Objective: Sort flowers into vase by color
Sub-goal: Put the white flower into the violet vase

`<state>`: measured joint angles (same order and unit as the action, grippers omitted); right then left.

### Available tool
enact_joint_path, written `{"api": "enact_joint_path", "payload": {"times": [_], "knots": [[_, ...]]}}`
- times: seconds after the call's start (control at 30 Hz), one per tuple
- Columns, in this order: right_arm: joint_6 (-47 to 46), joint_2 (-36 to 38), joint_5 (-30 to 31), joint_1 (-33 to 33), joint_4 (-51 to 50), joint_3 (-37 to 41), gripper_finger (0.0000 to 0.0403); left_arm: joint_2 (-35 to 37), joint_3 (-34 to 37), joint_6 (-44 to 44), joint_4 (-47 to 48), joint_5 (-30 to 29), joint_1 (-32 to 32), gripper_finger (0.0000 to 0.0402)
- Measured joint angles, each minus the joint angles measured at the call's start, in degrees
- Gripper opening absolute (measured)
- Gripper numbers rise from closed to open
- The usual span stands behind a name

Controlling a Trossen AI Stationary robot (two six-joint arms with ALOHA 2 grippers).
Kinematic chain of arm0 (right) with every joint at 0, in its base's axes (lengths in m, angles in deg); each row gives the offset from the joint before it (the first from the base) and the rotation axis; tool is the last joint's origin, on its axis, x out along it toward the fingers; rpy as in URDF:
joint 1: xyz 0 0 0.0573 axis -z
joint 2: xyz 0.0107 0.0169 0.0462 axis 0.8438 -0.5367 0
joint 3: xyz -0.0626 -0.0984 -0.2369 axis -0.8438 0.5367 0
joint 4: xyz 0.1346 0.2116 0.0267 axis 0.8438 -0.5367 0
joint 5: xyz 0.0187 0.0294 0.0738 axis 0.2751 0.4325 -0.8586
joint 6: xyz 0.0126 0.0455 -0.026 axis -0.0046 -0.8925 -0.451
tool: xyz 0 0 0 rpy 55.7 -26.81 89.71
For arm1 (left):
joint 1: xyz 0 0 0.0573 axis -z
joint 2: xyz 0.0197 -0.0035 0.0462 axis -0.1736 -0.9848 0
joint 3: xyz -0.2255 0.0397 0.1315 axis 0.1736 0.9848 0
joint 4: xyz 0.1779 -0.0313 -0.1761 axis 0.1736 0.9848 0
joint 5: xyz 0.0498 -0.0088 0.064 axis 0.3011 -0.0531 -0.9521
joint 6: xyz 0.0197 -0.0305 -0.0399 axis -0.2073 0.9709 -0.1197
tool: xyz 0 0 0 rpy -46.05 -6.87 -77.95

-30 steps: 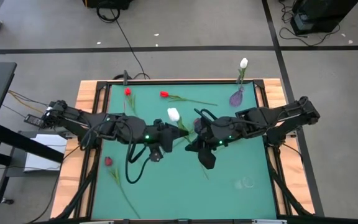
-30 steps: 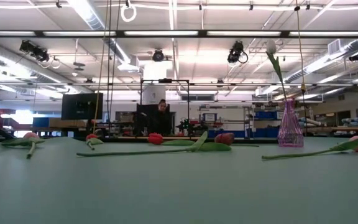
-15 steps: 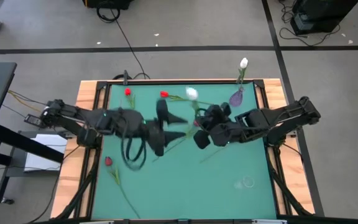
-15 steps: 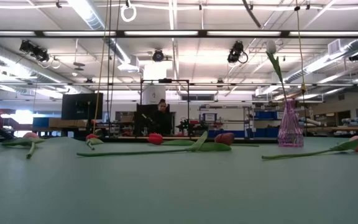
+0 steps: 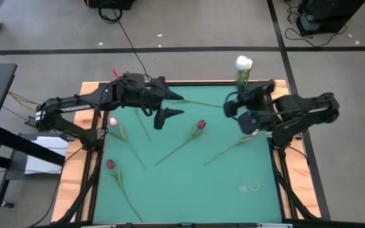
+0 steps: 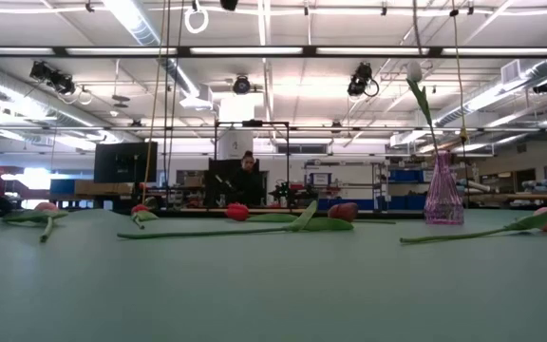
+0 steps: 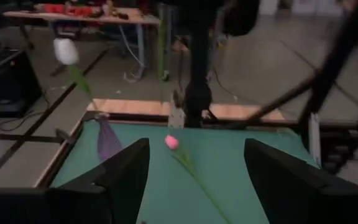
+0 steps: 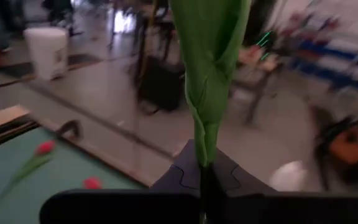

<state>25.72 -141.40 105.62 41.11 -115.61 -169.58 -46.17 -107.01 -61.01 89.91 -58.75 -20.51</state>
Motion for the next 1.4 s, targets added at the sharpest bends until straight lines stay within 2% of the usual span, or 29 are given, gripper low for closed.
{"api": "enact_joint_path", "payload": {"times": [0.07,0.17,0.3,0.47,0.63,0.77,0.9,1.07,1.2,1.4], "knots": [[-2.9,1.5,3.2,-0.5,-5.0,0.0,0.0004,0.1,2.7,1.9,-7.1,-0.1,-1.5,0.0267],[-10.1,3.8,6.2,-0.8,-12.6,0.0,0.0003,1.2,6.4,4.5,-12.0,0.0,-3.6,0.0267],[-7.3,8.9,7.6,-2.0,-10.8,3.7,0.0003,1.1,10.8,5.6,-20.3,0.7,-4.2,0.0267],[-10.3,15.7,6.7,-4.7,-10.9,11.5,0.0003,1.1,14.8,4.9,-32.4,8.0,-3.7,0.0267],[-15.0,22.4,7.1,-6.5,-9.7,20.0,0.0003,1.0,15.3,4.9,-34.1,9.1,-3.8,0.0267],[-14.9,26.0,7.3,-5.8,-7.2,26.5,0.0003,1.0,15.3,4.8,-33.7,9.2,-3.7,0.0267],[-15.5,28.1,8.5,-3.1,-5.3,31.9,0.0003,1.0,15.3,4.8,-33.9,9.2,-3.8,0.0267],[-20.6,31.2,8.6,0.8,-4.9,37.5,0.0003,1.0,15.3,4.8,-33.8,9.2,-3.8,0.0267],[-20.1,32.4,7.4,6.6,-0.1,40.3,0.0003,1.0,15.3,4.8,-33.8,9.2,-3.8,0.0267],[-10.2,30.8,6.6,17.8,13.3,43.6,0.0003,1.0,15.3,4.8,-33.8,9.2,-3.8,0.0267]]}}
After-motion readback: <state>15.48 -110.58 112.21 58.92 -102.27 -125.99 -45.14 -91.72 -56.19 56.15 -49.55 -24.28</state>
